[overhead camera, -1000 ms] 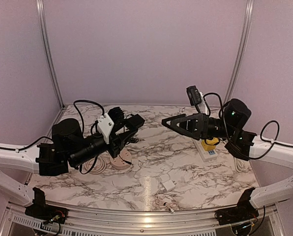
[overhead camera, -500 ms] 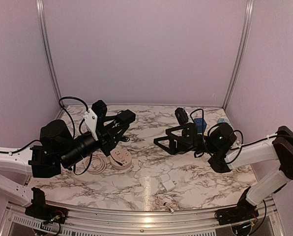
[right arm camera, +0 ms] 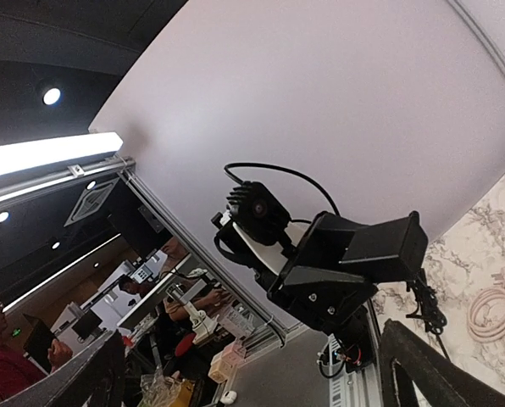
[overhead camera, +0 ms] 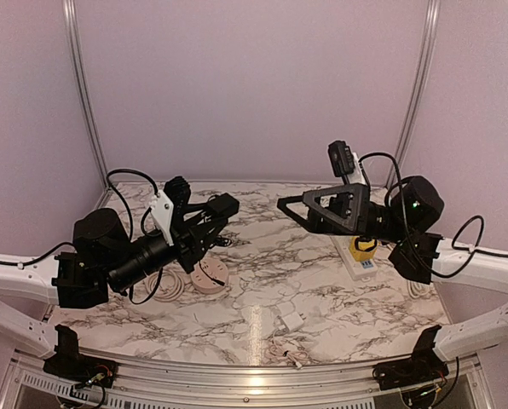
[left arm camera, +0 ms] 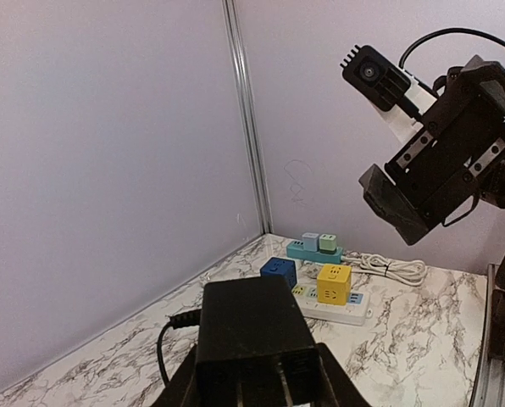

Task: Insert the plug
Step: Pass from the left arm to the right

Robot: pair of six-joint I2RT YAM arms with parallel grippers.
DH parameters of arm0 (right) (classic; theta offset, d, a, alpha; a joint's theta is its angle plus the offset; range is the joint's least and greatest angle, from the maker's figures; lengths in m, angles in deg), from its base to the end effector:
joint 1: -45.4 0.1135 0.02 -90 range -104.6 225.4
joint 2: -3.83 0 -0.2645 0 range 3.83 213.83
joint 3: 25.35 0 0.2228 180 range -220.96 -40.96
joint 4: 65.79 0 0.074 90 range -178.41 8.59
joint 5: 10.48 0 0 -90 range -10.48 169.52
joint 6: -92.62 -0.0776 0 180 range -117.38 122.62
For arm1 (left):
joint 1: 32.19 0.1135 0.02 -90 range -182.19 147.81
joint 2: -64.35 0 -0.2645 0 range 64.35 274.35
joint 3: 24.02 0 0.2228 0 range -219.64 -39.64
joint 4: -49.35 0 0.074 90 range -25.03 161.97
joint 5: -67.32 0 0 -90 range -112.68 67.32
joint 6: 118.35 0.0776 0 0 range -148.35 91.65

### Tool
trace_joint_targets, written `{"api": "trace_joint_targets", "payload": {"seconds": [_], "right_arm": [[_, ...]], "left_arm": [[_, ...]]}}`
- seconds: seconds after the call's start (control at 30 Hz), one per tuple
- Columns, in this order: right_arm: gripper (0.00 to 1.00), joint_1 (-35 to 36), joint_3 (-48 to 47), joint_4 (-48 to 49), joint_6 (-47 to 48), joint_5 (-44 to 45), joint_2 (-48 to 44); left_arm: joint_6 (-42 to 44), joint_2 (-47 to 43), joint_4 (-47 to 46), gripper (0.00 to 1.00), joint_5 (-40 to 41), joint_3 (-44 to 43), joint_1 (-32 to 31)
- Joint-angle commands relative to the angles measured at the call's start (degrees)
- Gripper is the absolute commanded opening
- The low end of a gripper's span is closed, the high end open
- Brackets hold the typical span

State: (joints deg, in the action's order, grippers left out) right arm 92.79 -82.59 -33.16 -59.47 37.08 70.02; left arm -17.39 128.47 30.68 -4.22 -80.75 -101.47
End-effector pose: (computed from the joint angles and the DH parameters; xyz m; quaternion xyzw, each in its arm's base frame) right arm 0.1331 0.2220 0.3735 -0.2353 0.5445 0.7515 0.2888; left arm 0.1186 -0.2441 0.3517 0.3085 0.5586 -0.2830 0.7160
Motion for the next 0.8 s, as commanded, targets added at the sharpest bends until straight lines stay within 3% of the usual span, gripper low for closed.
{"api": "trace_joint_targets", "payload": {"seconds": [0.0, 0.33, 0.77], "right_arm": [[0.98, 0.30, -2.75, -16.18, 7.02, 3.28, -0.60], [0.88, 0.61, -0.88, -9.56, -2.65, 6.14, 2.54], [0.68, 2.71, -4.50, -7.82, -10.27, 6.48, 9.09]], "left_arm": [[1.28, 0.68, -0.48, 0.10, -0.85, -1.80, -0.65], [2.71, 3.51, -1.40, 0.09, -2.34, -2.75, -2.47], [3.82, 6.06, -1.60, 0.09, -3.29, -4.02, -3.96]]}}
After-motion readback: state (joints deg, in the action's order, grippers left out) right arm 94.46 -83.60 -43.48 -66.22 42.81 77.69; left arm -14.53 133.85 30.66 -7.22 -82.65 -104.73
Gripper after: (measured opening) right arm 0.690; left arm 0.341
